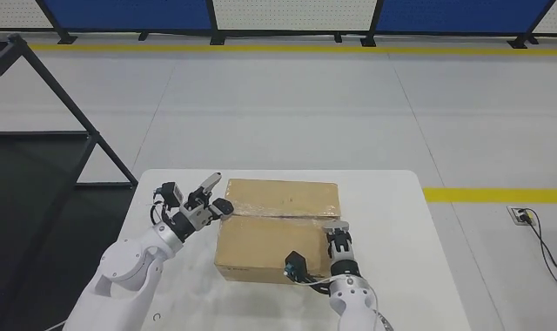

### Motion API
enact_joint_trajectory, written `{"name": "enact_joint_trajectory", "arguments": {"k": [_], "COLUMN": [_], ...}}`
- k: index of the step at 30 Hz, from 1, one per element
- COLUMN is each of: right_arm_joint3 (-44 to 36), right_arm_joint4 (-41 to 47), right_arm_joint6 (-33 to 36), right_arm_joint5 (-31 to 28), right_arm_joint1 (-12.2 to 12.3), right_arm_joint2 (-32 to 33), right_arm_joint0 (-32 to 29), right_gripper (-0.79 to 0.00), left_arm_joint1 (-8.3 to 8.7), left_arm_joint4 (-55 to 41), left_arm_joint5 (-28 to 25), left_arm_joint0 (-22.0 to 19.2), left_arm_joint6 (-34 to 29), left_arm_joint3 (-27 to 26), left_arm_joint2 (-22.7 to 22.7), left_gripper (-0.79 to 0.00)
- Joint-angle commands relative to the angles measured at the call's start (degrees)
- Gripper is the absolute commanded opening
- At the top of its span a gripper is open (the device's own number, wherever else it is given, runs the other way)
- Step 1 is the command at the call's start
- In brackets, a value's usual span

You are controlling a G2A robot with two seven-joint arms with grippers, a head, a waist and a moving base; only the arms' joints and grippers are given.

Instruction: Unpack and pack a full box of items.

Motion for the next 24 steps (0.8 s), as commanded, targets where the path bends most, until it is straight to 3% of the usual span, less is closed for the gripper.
{"name": "enact_joint_trajectory", "arguments": {"k": [1,11,24], "right_arm_joint3": [0.19,1.36,0.99], "right_arm_joint4": [-0.12,-1.27,-2.96], "right_arm_joint6": [0.08,0.89,-0.64], "right_arm_joint5": [-0.07,-0.43,-0.55], "right_arm_joint1": [-0.13,-0.92,-1.50], "right_arm_joint2": [0.00,0.16,0.65], "right_arm_joint0": [0.11,0.51,-0.39], "right_gripper": [-0.785,-0.785,-0.785], "left_arm_joint1": [0.04,0.04,-0.87], "left_arm_joint4": [-0.04,-1.67,0.06], "left_arm_joint5": [-0.10,0.60,3.11], "left_arm_joint0": [0.32,1.36,-1.65], "left_arm_joint6": [-0.11,0.11,2.76], "left_arm_joint3": [-0.50,-2.53,1.43], "left_arm_joint2": [-0.27,-1.43,2.48], "left_gripper": [0.000,0.000,0.000]}}
